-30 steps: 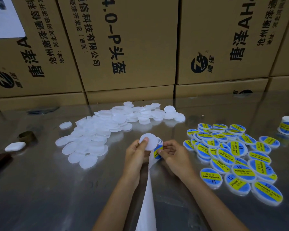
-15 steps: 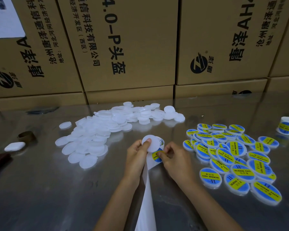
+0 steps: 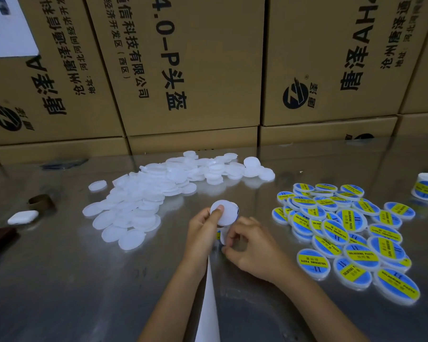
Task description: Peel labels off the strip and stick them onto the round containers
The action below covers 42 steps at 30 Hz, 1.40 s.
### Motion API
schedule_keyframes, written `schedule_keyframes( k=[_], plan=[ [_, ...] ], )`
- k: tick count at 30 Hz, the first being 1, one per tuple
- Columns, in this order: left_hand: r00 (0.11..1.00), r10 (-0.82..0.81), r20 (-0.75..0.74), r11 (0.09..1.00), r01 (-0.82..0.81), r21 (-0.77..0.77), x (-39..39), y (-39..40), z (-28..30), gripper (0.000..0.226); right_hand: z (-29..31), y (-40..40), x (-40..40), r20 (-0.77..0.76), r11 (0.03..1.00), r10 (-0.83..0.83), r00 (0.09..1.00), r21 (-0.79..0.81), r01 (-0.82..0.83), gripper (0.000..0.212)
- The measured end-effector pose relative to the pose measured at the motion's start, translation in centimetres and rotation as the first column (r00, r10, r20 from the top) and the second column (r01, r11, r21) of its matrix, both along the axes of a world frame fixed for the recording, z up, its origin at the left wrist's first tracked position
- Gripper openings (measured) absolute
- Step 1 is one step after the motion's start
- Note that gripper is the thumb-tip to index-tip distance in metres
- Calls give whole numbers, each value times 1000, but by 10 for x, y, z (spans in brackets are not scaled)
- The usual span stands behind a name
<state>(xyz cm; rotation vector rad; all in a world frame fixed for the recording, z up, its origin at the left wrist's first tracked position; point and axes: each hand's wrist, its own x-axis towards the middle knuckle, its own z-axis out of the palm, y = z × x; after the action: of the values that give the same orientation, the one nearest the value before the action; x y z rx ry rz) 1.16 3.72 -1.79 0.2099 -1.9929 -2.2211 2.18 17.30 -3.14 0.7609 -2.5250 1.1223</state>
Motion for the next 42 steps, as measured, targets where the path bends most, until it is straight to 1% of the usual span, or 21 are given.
schedule_keyframes(
  k=[2,4,6,9,10,13,15,17,19,21,24,29,33,42],
  plan=[
    [1000,16,4,1000,-16,3,1,0,3,18,3,0,3,76,999,38,996,-35,-35,21],
    [999,38,8,998,-39,51,3,0,4,19,7,0,5,152,994,57,987,-102,-42,27],
    [997,77,-1,992,-76,103,4,-3,6,20,12,1,7,259,978,90,962,-203,-36,29],
    [991,121,-49,989,-116,95,3,-10,7,13,20,4,6,385,918,167,908,-397,0,28],
    [989,129,-72,987,-121,103,4,-11,8,12,23,5,5,404,889,187,895,-457,20,27],
    [985,109,-131,988,-93,126,7,-12,13,26,30,7,5,418,783,241,876,-617,79,20],
    [988,31,-151,990,-10,141,10,-9,15,32,34,8,6,407,732,242,881,-673,110,18],
    [989,-51,-142,982,75,172,11,-7,19,31,37,7,6,398,680,239,886,-719,140,16],
    [984,-121,-132,965,148,218,13,-3,23,29,40,7,6,389,649,229,892,-744,158,15],
    [975,-179,-132,948,207,241,14,1,25,32,40,7,6,381,642,215,899,-749,164,15],
    [966,-220,-135,935,248,253,16,4,27,36,39,7,5,374,641,184,909,-747,178,15],
    [960,-238,-146,930,269,251,18,7,28,31,35,7,3,356,660,149,923,-731,175,20],
    [960,-234,-153,928,267,259,18,8,28,34,34,5,3,350,648,152,924,-742,174,26],
    [961,-236,-146,930,267,253,21,11,31,31,32,5,1,360,645,131,924,-738,197,26]
  ],
)
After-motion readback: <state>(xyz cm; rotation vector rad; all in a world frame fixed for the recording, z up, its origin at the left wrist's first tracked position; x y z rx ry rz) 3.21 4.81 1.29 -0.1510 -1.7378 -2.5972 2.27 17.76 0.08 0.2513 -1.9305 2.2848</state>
